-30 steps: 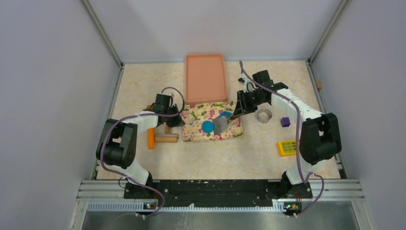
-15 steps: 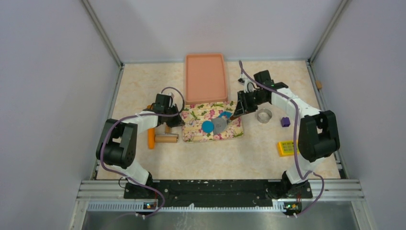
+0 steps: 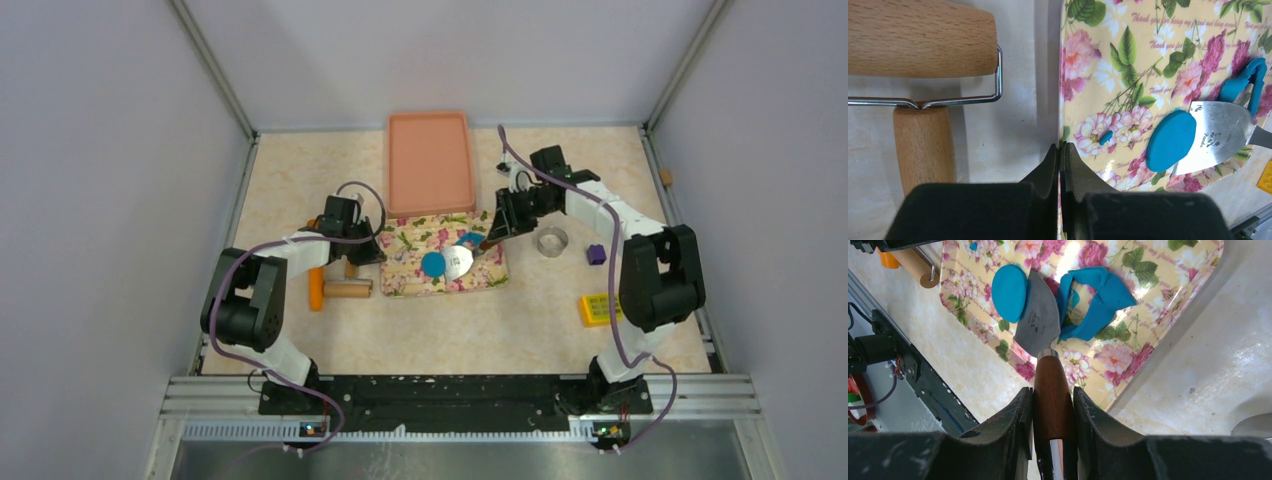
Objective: Roll out the dumpling wrappers from the dough
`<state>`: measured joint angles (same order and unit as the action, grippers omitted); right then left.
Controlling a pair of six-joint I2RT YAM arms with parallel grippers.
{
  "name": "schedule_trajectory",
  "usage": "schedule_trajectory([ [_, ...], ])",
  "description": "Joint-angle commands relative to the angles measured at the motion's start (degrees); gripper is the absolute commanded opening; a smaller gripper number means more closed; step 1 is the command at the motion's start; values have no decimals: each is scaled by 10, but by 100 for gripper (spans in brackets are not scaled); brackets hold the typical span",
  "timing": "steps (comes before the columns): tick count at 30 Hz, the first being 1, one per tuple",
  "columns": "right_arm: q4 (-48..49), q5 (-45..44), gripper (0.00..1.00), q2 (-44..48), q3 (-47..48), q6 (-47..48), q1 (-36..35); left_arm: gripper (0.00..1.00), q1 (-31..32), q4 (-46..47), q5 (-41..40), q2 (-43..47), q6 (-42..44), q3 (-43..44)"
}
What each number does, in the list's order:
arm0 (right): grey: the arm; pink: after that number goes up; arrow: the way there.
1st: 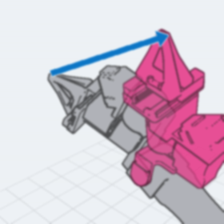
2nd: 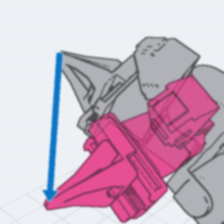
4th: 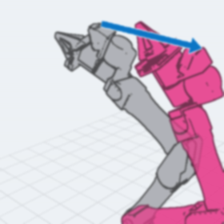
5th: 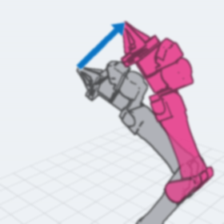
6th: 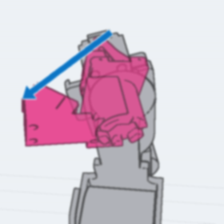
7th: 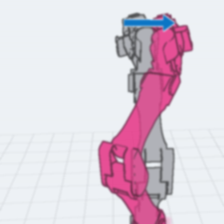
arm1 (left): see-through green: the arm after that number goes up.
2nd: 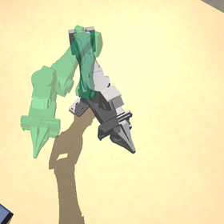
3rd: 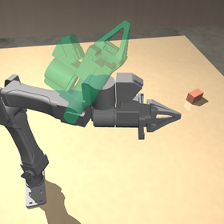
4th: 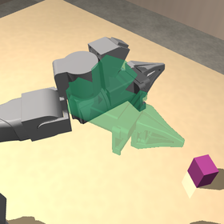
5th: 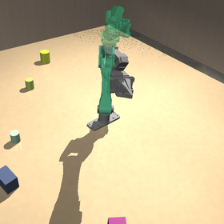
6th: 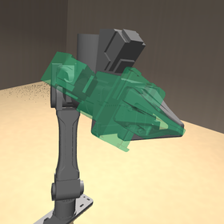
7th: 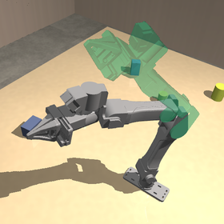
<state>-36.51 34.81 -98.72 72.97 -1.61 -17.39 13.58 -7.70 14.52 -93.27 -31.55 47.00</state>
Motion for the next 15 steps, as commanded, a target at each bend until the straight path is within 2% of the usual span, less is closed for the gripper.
schedule_trajectory([
  [1,17,-56,0,-35,13,4,-8,0,-1,18,-14,-10,5,-8],
  [6,12,-61,0,-54,29,9,-15,0,-1,19,-11,-9,6,-8],
  [15,21,-64,0,-63,4,30,-15,0,-2,20,-12,-5,8,-9],
])
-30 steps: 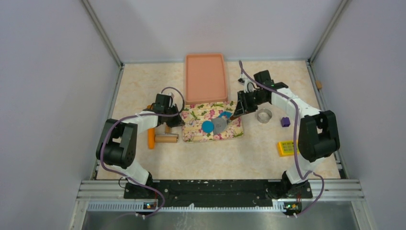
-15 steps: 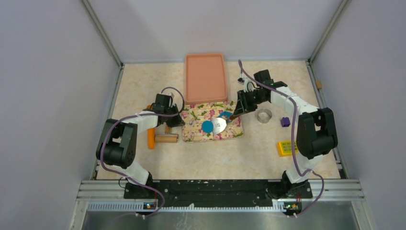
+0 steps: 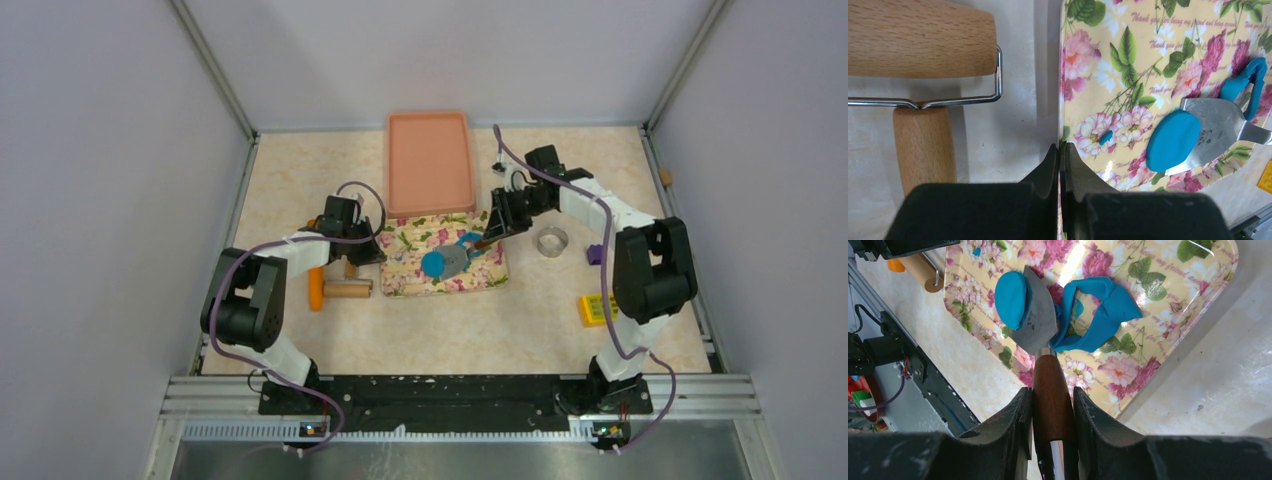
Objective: Roll out the dumpling wrappers from the dough
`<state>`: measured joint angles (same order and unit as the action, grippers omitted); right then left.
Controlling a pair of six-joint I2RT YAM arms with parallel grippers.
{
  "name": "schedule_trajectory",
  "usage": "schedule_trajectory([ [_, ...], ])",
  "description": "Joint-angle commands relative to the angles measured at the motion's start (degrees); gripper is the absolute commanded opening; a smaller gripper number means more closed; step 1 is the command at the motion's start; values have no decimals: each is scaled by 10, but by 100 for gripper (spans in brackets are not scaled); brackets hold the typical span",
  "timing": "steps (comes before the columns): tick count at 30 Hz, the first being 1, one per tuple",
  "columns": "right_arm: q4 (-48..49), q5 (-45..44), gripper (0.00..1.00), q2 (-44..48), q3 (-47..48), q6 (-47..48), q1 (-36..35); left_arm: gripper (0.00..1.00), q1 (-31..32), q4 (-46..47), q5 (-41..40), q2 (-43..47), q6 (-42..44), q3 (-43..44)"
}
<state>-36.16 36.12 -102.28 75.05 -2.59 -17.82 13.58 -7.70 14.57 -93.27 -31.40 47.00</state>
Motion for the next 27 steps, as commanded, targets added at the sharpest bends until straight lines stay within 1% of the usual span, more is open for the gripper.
schedule_trajectory([
  [1,20,-73,0,-29,-18,40,-11,0,-2,20,-12,-6,6,-9],
  [6,29,-61,0,-36,-17,36,-11,0,-2,20,-12,-7,7,-9],
  [12,14,-46,0,-26,13,31,3,0,-3,17,-17,-3,10,-7],
  [16,25,23,0,-10,19,9,23,0,-6,17,-17,-1,12,-7],
  [22,71,122,0,-7,-4,-6,28,0,-9,19,-17,-3,12,-5],
  [24,85,145,0,-8,-5,-11,28,0,-9,19,-17,-3,13,-3],
  [27,94,158,0,-12,-7,-12,28,0,-10,18,-17,-3,15,-1],
])
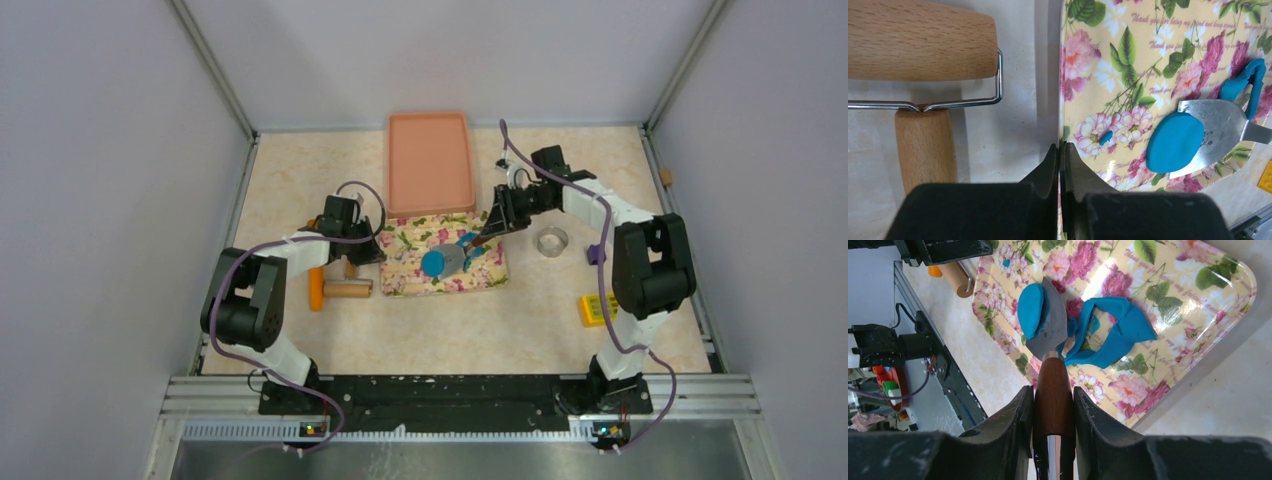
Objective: Roll out the dumpling wrappers from the dough
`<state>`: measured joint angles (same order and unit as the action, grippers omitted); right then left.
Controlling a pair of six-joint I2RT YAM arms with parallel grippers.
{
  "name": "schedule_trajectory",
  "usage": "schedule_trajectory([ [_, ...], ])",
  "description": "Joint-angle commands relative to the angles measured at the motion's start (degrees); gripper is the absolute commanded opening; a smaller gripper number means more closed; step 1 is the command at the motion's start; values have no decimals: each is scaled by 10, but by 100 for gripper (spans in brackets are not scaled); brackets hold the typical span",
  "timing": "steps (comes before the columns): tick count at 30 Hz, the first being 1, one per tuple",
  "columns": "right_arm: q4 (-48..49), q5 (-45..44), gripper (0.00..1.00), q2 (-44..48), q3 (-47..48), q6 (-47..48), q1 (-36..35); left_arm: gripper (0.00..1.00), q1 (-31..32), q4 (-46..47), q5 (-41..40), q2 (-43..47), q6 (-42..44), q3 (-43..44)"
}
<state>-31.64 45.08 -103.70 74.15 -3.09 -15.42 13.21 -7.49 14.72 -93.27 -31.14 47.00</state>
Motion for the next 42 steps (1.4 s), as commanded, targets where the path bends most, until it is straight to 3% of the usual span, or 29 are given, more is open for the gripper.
schedule_trajectory([
  [1,51,68,0,0,1,-5,4,0,-7,16,-19,-3,13,0],
  [18,80,113,0,16,1,-29,15,0,-17,7,-8,2,20,14],
  [22,70,101,0,19,33,-41,26,0,-30,-13,36,24,30,47],
  [23,67,96,0,19,46,-45,28,3,-32,-21,51,29,38,60],
  [26,56,79,0,16,95,-44,29,34,-35,-24,82,50,53,88],
  [29,45,60,0,6,146,-52,30,49,-35,-5,91,56,53,106],
  [42,63,-101,0,-142,366,-142,32,55,-46,-53,52,14,91,211],
])
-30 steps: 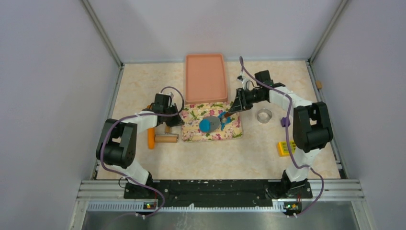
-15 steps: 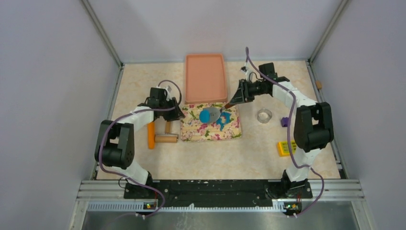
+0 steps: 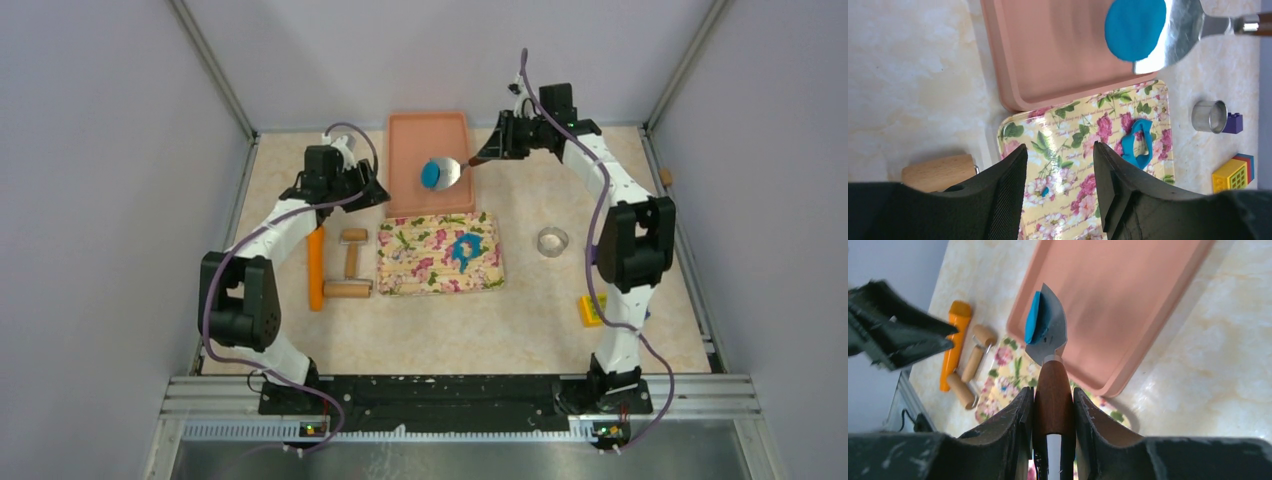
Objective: Roll out the dumpling wrappers from the dough
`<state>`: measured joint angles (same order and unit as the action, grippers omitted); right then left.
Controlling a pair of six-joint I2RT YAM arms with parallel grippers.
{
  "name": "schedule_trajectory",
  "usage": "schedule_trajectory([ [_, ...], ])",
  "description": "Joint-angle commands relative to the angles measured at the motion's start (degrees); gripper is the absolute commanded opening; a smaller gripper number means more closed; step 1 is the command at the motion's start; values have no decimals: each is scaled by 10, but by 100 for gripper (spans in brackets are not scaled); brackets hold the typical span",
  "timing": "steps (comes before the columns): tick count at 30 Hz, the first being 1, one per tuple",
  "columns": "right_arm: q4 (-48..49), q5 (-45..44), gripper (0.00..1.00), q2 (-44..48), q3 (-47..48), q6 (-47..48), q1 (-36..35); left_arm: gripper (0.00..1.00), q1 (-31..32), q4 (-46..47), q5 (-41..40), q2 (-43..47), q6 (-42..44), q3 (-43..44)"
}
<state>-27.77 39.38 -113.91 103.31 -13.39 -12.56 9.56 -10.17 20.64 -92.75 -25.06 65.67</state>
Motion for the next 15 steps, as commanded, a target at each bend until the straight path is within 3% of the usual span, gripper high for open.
schedule_trajectory([
  [1,30,-45,0,-53,88,-44,4,55,-12,-35,-10,15,36,24],
  [7,47,-30,0,-115,152,-70,-10,55,-31,-59,-7,61,54,-17],
  [15,79,1,0,-120,152,-102,-30,56,-37,-66,-9,95,74,-60],
])
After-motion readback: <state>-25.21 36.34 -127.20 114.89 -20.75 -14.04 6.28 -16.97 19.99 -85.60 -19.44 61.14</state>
